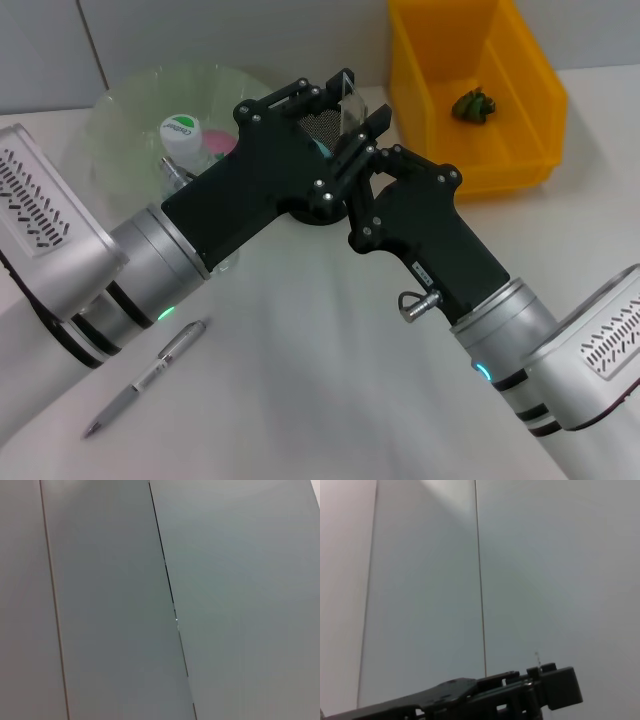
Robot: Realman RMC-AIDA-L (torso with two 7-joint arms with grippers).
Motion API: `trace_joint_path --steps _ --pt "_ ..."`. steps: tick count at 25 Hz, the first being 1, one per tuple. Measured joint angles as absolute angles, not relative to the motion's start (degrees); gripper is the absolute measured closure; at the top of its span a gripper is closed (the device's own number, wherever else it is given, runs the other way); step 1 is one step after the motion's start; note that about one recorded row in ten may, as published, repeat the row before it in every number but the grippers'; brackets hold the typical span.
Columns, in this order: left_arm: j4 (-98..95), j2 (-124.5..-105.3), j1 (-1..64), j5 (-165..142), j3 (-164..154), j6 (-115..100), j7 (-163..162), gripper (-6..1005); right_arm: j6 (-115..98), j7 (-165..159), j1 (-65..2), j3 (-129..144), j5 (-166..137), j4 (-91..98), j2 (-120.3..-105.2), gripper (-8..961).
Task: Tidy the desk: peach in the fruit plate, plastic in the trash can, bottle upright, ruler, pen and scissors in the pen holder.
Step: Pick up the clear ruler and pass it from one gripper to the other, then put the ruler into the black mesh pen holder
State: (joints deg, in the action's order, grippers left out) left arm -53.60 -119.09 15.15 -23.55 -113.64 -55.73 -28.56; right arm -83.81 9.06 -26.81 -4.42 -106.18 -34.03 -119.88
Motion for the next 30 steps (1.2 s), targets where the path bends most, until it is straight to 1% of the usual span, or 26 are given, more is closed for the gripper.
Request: trace_joint_path --steps 7,14,16,23,27,29,30 --pt "-53.2 -119.09 15.3 -23.6 -113.6 -57.0 -28.6 441 -83.2 9.2 -26.6 -4.8 -105.8 -34.0 -119.87 871" --pt "-52.1 -118.94 15.7 -23.6 -113.4 -59.9 -28.8 433 -82.7 9.1 -26.5 -5.3 -105.7 -34.1 -119.88 940" --pt "-52.1 -118.86 15.6 -23.5 -113.0 -60.2 -29.6 431 -82.7 9.1 -26.5 -5.6 -105.7 -33.9 -119.88 942" --pt "-49.4 -118.37 15.1 -23.8 -108.8 -64.5 -35.1 207 -85.4 8.9 -25.0 -7.4 -106.1 -32.9 -119.5 944" --pt "-45.7 -118.04 15.1 -24.6 -106.7 -68.3 -36.3 208 -87.6 8.0 -25.6 -8.6 -106.2 -31.0 -119.21 941" --pt "-44.4 -117.77 15.1 -25.6 -105.9 -69.6 -36.7 209 -88.6 6.5 -26.9 -9.4 -106.5 -28.9 -119.13 939" --pt "-42.4 -117.31 15.1 -28.2 -104.4 -71.6 -36.9 209 -90.1 3.4 -29.1 -9.9 -107.9 -24.8 -119.1 938"
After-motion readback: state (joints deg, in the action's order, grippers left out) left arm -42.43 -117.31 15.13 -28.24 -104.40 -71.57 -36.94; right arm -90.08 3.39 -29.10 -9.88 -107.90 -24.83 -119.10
